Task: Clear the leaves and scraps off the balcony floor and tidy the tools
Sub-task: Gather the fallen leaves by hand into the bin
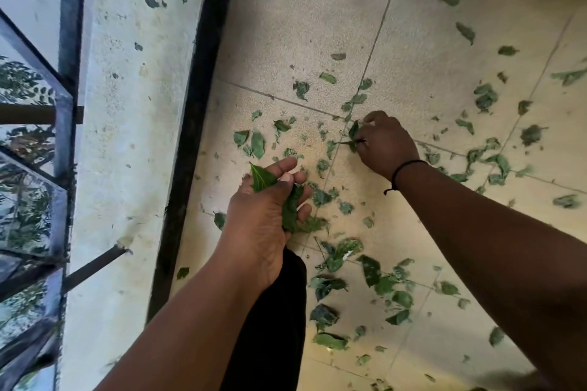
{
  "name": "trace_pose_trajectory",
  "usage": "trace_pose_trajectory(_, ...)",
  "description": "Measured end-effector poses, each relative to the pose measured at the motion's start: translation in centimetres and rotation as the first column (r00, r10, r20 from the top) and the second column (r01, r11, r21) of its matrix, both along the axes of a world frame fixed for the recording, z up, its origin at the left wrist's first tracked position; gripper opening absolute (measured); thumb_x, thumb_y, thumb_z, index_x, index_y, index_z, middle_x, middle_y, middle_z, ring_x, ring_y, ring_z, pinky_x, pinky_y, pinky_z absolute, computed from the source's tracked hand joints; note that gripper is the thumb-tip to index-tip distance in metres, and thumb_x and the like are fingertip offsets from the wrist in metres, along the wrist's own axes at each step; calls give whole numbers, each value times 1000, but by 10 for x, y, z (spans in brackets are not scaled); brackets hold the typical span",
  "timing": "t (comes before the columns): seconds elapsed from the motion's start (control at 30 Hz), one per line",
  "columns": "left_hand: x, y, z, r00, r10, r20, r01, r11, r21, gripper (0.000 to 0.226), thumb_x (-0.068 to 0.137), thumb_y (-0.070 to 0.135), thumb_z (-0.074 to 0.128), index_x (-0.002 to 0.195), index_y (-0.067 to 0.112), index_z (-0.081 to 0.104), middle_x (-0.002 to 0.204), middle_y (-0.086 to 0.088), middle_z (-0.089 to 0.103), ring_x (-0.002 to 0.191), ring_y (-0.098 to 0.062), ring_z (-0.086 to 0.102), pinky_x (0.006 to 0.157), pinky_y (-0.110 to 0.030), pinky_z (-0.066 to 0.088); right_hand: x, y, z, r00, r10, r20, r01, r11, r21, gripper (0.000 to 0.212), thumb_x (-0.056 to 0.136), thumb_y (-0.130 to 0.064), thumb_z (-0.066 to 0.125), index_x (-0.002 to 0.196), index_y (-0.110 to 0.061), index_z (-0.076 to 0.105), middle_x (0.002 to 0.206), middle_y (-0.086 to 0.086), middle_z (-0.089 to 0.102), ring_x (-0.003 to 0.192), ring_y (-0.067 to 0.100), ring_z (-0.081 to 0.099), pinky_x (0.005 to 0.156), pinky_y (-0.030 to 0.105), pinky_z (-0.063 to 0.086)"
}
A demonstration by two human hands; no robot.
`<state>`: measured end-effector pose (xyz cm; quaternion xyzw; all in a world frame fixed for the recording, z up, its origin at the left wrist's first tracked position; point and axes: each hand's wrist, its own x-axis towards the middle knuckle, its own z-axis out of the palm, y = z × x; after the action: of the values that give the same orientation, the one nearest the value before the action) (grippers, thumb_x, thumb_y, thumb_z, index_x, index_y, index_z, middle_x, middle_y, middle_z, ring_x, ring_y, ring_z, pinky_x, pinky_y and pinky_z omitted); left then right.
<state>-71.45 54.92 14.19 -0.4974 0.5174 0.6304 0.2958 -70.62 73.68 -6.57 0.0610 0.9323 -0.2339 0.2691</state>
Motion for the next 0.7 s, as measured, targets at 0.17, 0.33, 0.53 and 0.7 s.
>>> trace_pose_trajectory(0.17,6,0,-1,998,-56,4,56,998,-11,21,97,4,54,110,12,68,79,-1,70,74,-15,65,67,-28,53,-24,-15,-20,977,188,97,-197,976,90,24,93,-15,51,109,-3,64,126,21,44,106,38,49,78,39,46)
trace_pose_trajectory(0.33,5,-2,-1,999,-50,1,50,998,-30,21,97,3,54,109,12,69,79,-1,69,76,-16,65,65,-27,52,-35,-11,-21,969,131,209,-138,990,22,19,89,-9,55,106,-4,63,111,19,56,103,37,55,80,37,46)
trace_pose_trajectory(0.53,1,-14,-3,999,41,-10,-42,995,-88,19,98,2,53,106,9,69,83,-5,68,76,-20,62,63,-30,48,-35,-43,23,959,-189,209,252,909,-333,12,81,-6,67,89,-13,62,90,2,61,87,20,57,68,22,34)
trace_pose_trajectory(0.7,-10,-37,-4,992,111,-54,-121,967,-226,21,99,3,52,100,14,70,79,-1,72,75,-15,67,63,-26,55,-58,-128,26,971,112,212,-29,932,-361,23,86,-9,60,105,-19,72,109,2,68,102,20,61,82,25,45)
